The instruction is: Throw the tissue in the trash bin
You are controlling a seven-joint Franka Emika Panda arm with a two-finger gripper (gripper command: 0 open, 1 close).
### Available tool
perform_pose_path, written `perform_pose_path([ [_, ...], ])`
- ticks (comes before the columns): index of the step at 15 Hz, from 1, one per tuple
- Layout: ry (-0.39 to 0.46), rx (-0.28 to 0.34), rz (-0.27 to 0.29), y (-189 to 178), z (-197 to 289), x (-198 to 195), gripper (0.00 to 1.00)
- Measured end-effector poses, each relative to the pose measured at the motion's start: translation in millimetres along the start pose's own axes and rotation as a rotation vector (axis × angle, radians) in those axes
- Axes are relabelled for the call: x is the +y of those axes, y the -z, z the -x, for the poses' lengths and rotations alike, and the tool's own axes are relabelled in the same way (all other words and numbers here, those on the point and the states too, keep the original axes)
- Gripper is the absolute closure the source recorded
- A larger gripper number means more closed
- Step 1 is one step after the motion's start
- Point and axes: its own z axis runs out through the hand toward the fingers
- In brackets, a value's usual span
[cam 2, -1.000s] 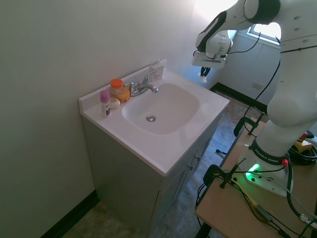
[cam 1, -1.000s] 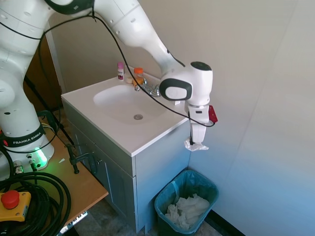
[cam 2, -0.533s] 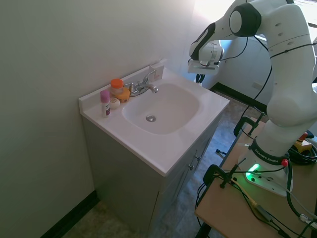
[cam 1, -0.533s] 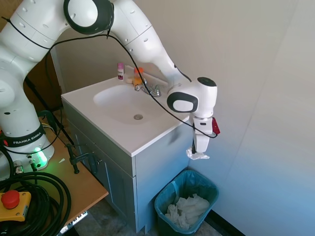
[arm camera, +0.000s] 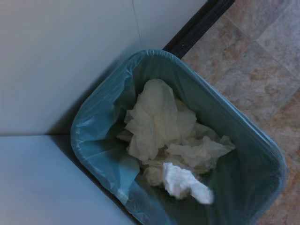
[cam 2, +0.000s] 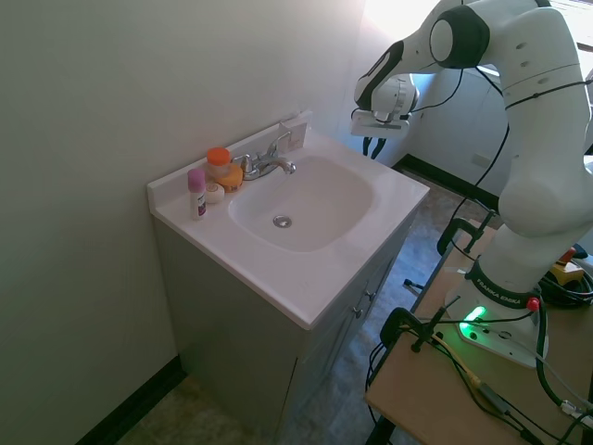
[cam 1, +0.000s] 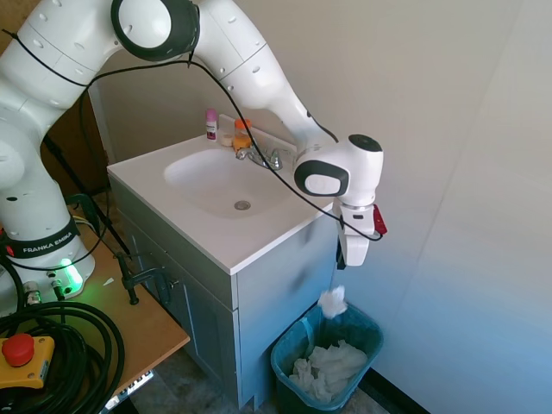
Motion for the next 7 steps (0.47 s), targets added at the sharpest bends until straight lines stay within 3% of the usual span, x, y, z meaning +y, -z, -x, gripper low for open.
perform_pose_path([
  [3, 0.040, 0.019, -0.047, 26.3, -0.8, -1.6, 0.00],
  [7, 0.093, 0.048, -0.139, 100.8, 12.9, 23.0, 0.00],
])
